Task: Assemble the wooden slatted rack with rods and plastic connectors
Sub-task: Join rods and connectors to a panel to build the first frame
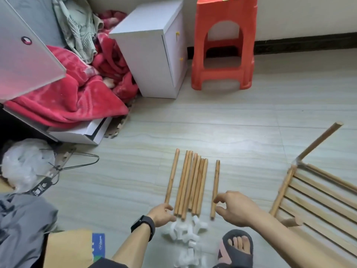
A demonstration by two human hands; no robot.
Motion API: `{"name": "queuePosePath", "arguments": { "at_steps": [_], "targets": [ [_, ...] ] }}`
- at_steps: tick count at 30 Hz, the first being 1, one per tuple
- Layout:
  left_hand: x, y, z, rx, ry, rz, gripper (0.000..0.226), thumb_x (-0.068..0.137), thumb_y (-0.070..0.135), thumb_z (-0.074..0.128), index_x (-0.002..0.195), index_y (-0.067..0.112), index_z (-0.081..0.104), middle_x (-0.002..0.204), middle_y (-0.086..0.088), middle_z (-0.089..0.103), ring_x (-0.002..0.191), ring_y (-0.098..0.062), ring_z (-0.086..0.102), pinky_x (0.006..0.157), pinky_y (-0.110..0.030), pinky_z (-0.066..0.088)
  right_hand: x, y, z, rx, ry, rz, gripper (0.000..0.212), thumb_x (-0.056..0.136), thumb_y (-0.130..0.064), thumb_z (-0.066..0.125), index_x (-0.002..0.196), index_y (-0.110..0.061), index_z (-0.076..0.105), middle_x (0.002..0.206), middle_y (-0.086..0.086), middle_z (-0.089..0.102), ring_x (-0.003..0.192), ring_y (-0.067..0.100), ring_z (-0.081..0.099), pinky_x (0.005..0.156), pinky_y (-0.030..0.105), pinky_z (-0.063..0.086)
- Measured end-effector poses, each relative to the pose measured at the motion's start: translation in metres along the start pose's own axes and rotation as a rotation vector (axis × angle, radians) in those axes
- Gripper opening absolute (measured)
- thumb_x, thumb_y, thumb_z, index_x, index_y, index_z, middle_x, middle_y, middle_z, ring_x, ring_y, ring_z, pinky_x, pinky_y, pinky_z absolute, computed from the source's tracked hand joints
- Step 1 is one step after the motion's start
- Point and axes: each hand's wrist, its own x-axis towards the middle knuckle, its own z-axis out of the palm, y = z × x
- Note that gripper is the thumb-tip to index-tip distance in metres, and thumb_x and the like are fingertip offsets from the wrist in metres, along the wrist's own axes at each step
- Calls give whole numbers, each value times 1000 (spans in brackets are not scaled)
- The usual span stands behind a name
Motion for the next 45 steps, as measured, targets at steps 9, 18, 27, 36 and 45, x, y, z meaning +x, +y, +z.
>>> {"name": "queuePosePath", "arguments": {
  "at_steps": [9,18,27,36,45],
  "targets": [
    [39,5,62,362,42,93,41,87,34,68,125,43,55,134,3,48,113,-19,60,96,-33,52,60,-2,106,-4,-230,-48,50,101,-26,50,148,-39,41,145,5,43,129,30,50,101,41,47],
    [57,-9,69,654,74,215,28,93,27,59,120,31,61,128,3,60,114,-24,60,90,-34,50,78,-4,140,-237,-217,-55,45,101,-8,48,143,-24,43,139,11,42,127,36,48,97,45,45],
    [39,29,56,746,47,233,27,93,33,55,114,18,60,114,-8,66,103,-31,64,84,-38,54,46,1,60,154,58,-12,37,105,-26,44,142,-27,45,130,9,55,117,34,57,96,41,48],
    [-38,170,-23,-396,-50,420,24,98,22,60,112,4,68,103,-11,71,79,-20,70,84,-36,57,-47,20,-92,292,433,107,34,97,-31,60,127,-22,48,107,-5,69,88,21,66,77,33,49],
    [-169,303,-43,-752,-218,795,34,107,30,48,120,0,58,114,-15,73,84,-27,76,76,-33,61,-179,43,-187,461,905,96,24,91,-34,73,111,-40,63,84,-12,71,81,7,70,78,26,56]
  ]
}}
